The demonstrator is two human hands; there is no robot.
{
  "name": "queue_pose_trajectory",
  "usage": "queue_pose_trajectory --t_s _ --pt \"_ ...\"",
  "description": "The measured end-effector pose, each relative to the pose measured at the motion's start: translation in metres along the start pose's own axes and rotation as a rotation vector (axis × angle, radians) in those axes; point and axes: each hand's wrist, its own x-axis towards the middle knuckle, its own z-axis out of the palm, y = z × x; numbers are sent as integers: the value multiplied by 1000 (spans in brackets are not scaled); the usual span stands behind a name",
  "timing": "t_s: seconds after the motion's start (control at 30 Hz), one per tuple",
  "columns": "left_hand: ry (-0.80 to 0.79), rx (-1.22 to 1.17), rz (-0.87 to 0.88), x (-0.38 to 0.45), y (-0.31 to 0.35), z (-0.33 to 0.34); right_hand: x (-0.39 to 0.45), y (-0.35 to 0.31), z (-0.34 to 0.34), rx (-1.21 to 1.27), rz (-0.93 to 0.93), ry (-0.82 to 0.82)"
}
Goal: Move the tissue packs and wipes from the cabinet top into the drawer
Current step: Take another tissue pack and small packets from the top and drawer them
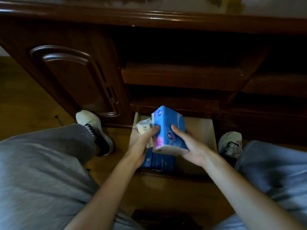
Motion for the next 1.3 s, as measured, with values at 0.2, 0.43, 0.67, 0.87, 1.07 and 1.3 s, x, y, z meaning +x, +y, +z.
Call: queue_pose_trajectory --t_s 0.2,0.43,0.67,0.87,1.07,1.3 --pt "368 308 277 21 -4 -12 28 11 -18 -131 -11 232" --pt "537 642 142 36 -23 -45 104 28 -27 -101 214 377" --pt "601 789 -18 30 -55 -93 190 53 -15 -195 -55 544" --pt "623 761 -124 27 -68 -114 237 71 -27 -360 -4 400" --pt "619 792 -158 37 -76 -112 250 75 -46 -812 190 263" --pt "579 800 -104 38 -77 -108 263 83 -32 -1066 131 324"
